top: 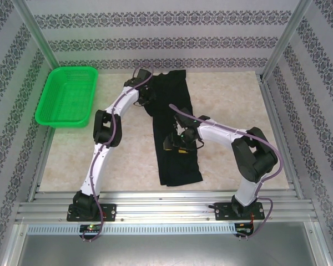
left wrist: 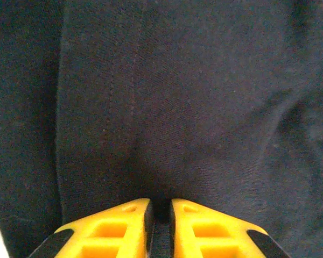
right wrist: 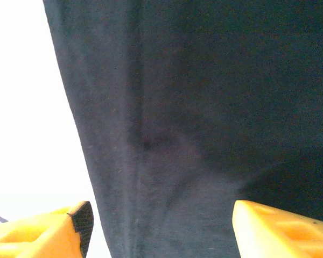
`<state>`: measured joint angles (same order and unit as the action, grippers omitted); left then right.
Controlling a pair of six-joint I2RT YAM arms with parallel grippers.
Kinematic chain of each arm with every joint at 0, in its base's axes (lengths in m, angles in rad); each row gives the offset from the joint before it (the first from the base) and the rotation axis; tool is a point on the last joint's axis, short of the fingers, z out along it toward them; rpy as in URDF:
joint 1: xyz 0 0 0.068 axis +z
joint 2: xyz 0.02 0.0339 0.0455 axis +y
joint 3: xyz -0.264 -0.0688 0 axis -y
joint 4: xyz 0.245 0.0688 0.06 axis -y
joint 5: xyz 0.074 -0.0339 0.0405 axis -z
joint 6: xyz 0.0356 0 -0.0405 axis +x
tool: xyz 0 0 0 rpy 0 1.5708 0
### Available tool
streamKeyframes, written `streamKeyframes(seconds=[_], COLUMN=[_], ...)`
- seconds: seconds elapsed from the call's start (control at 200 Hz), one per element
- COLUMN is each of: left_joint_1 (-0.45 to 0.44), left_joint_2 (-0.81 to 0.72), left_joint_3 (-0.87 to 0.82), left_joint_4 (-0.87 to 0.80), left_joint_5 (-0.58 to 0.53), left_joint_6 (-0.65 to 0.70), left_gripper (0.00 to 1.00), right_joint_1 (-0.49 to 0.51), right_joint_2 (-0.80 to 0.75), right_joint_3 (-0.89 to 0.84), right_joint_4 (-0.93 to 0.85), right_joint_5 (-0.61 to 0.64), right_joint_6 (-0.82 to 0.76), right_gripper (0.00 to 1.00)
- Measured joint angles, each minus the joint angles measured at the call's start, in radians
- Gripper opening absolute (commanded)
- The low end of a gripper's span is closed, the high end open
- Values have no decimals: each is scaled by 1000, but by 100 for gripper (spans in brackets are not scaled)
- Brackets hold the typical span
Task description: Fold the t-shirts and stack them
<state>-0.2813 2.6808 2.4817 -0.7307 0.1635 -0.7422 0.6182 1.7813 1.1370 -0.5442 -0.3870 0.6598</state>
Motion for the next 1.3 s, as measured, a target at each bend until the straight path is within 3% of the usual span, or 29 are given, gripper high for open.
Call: streamKeyframes(seconds=[0.205,0.605,0.809,1.024,1.104,1.299], left_joint_1=[0,4,19,48,61,84], left_joint_2=[95,139,146,129,88,-138], left_joint_3=[154,171,171,162,127,-53], left_joint_4=[-1,165,244,324,331,345], left_joint_5=[3,116,193,232,239,267], left_joint_6=[3,-6,-56,-111,-126,-112], left_gripper=[21,25,43,53,61,79], right_joint_1=[111,175,175,130,96,-118], right_joint_2=[72,103,93,-5,-78,-214], right_joint_3=[13,58,59,59,60,114], right_joint_4=[-14,-27,-28,-50,-66,-155], right_joint_5=[6,4,3,-5,-4,13], right_joint_6=[-4,-12,-11,-5,-4,-44], right_gripper=[70,70,72,74,77,77])
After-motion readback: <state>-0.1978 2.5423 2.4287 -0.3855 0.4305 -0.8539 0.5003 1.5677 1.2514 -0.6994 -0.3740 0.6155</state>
